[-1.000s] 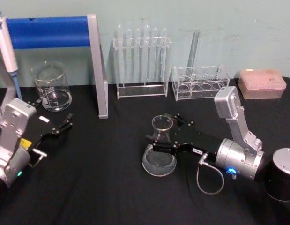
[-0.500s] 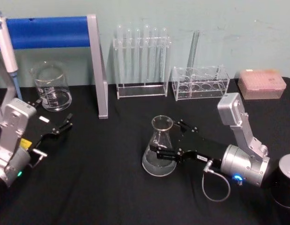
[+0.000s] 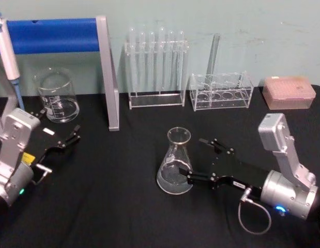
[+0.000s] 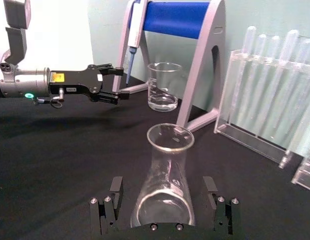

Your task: Grasp the erlenmeyer flask with one hand, shake it three times, then place it back.

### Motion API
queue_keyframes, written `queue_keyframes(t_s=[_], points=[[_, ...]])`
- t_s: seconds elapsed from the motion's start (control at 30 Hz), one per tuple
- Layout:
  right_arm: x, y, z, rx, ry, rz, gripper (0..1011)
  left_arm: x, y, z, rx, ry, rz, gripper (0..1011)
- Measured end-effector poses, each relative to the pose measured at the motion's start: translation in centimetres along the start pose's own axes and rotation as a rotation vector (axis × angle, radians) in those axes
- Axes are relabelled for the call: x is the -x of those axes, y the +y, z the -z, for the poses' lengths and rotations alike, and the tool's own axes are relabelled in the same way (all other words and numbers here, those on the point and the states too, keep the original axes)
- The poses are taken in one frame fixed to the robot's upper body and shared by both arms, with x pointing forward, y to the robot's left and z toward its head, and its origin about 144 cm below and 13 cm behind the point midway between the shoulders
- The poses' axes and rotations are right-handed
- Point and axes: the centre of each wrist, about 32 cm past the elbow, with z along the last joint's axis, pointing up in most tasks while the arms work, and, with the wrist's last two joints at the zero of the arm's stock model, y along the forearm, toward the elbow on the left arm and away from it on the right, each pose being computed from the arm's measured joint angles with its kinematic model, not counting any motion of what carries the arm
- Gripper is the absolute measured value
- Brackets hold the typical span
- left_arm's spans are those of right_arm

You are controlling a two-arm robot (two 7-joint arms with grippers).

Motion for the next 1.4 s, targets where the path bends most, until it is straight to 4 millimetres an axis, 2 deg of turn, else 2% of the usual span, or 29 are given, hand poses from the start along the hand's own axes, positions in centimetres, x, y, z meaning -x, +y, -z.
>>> queue_keyframes(t_s=[0.17, 0.37, 0.53, 0.87, 1.4], points=[[0.2, -1.3, 0.1, 0.000, -0.008, 0.036, 1000, 0.0, 0.0, 0.0, 0.000, 0.000, 0.000, 1001], [0.3, -3.1, 0.2, -0.010, -0.006, 0.158, 1000, 0.0, 0.0, 0.0, 0.000, 0.000, 0.000, 1001], [0.6, -3.5, 0.5, -0.022, -0.001, 0.260, 1000, 0.0, 0.0, 0.0, 0.000, 0.000, 0.000, 1001], [0.3, -2.0, 1.3, 0.010, 0.011, 0.461, 1000, 0.0, 0.0, 0.0, 0.000, 0.000, 0.000, 1001], [-1.2, 2.0, 2.6, 0.088, 0.044, 0.545, 1000, 0.0, 0.0, 0.0, 0.000, 0.000, 0.000, 1001]])
